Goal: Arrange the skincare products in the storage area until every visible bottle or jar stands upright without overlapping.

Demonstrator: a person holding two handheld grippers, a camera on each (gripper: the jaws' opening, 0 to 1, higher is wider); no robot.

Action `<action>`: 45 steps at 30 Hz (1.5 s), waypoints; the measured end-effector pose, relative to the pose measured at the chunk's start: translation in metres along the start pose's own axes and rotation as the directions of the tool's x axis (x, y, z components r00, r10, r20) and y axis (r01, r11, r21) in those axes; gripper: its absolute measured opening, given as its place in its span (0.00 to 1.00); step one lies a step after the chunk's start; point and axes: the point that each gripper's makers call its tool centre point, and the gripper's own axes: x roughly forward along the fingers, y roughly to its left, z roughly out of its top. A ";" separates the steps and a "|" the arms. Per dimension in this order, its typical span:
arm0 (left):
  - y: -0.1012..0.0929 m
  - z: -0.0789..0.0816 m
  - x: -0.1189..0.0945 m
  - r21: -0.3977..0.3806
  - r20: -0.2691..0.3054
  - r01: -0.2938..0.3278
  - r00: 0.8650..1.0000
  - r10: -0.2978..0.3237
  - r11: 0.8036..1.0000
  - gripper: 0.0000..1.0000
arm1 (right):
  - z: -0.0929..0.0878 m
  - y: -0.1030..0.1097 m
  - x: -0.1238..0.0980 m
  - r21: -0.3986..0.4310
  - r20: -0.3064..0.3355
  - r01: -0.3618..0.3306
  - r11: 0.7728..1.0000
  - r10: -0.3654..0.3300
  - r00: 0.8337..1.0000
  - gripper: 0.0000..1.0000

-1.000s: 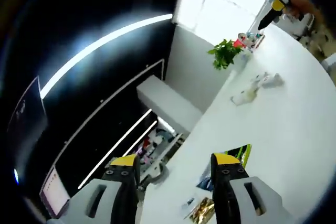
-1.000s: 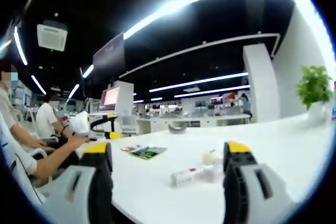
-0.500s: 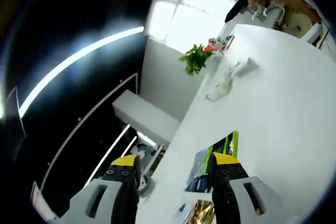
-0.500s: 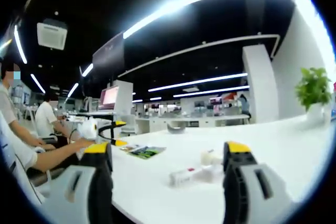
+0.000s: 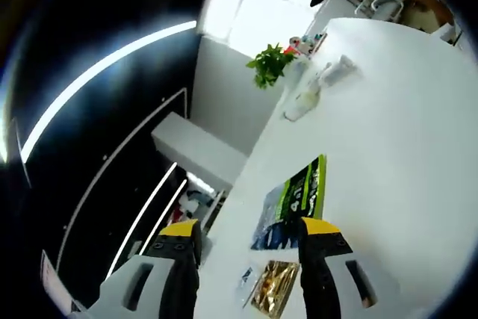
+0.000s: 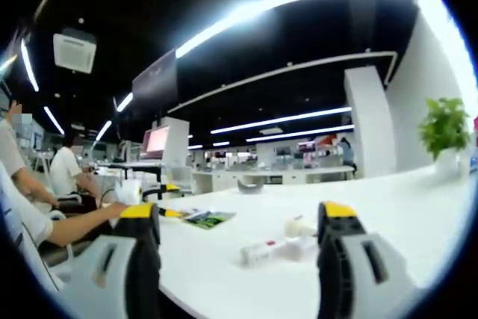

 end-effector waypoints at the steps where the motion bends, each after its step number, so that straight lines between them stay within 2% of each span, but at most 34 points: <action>1: 0.000 -0.001 0.000 0.008 -0.002 0.000 1.000 0.000 1.000 0.51 | 0.000 0.001 0.000 0.000 0.001 -0.001 1.000 0.001 1.000 0.88; 3: 0.007 -0.009 0.003 0.016 -0.009 -0.003 1.000 0.003 1.000 0.51 | 0.000 0.002 -0.001 -0.002 0.000 -0.004 1.000 0.004 1.000 0.87; 5: 0.005 -0.010 0.003 0.018 -0.008 0.006 1.000 -0.006 1.000 0.51 | 0.000 0.003 -0.002 -0.003 0.002 -0.006 1.000 0.006 1.000 0.87; 8: -0.003 -0.014 0.007 -0.011 0.001 0.063 0.998 -0.063 0.998 0.48 | 0.001 0.003 -0.004 -0.003 0.006 -0.008 1.000 0.008 1.000 0.87; 20: -0.003 -0.025 0.011 0.024 -0.019 0.079 0.997 -0.079 0.997 0.47 | 0.007 0.006 -0.012 -0.009 0.024 -0.006 1.000 0.006 1.000 0.88; 22: -0.005 -0.020 0.012 0.069 0.024 0.100 0.995 -0.102 0.993 0.42 | 0.007 0.006 -0.012 -0.009 0.026 -0.007 1.000 0.007 1.000 0.88; 24: -0.008 -0.020 0.013 0.117 0.031 0.103 0.994 -0.107 0.988 0.40 | 0.006 0.006 -0.012 -0.009 0.022 -0.009 1.000 0.009 1.000 0.88; 27: -0.015 -0.020 0.016 0.132 0.031 0.133 0.990 -0.138 0.982 0.31 | 0.007 0.003 -0.014 -0.009 0.026 -0.002 1.000 0.002 1.000 0.88; 28: -0.016 -0.020 0.018 0.170 0.034 0.139 0.989 -0.147 0.975 0.28 | 0.008 0.003 -0.014 -0.009 0.028 0.000 1.000 0.000 1.000 0.88; 30: -0.017 -0.019 0.019 0.191 0.044 0.136 0.988 -0.147 0.972 0.26 | 0.009 0.001 -0.015 -0.009 0.032 0.005 1.000 -0.004 0.999 0.88; 35: -0.015 -0.020 0.022 0.195 0.049 0.139 0.987 -0.151 0.971 0.24 | 0.011 0.001 -0.017 -0.012 0.037 0.008 1.000 -0.007 0.999 0.88; 41: -0.021 -0.021 0.021 0.173 0.029 0.169 0.984 -0.176 0.970 0.15 | 0.010 0.002 -0.018 -0.012 0.037 0.006 1.000 -0.006 0.999 0.88; 45: -0.032 -0.021 0.019 0.171 0.031 0.221 0.973 -0.229 0.960 0.01 | 0.011 0.001 -0.019 -0.012 0.040 0.011 1.000 -0.011 0.999 0.88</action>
